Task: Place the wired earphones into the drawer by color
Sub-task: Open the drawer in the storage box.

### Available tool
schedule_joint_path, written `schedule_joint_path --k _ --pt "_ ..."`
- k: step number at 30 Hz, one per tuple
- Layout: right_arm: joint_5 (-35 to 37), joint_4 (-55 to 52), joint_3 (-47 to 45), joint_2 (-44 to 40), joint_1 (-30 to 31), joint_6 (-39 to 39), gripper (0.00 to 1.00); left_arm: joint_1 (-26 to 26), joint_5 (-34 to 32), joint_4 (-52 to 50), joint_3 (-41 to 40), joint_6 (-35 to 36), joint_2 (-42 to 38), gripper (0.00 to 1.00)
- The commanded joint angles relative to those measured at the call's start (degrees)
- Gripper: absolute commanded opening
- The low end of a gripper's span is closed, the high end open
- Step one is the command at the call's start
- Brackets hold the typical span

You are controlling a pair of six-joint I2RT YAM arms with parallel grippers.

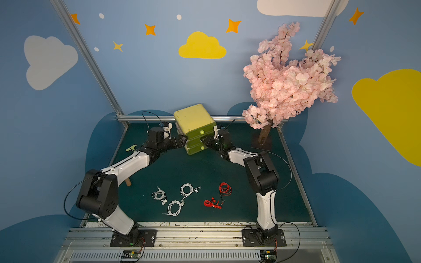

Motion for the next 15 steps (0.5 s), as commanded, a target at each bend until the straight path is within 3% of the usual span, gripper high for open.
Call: schedule_joint_path --k 1,15 --pt "-0.4 3.7 0.2 1.8 0.4 2.3 0.44 0.0 -0.5 0.2 1.9 -0.3 0.8 1.00" --pt "-0.5 6.8 -1.0 2.6 0.4 5.5 0.32 0.0 -0.5 0.0 2.2 -0.2 0.9 1.00"
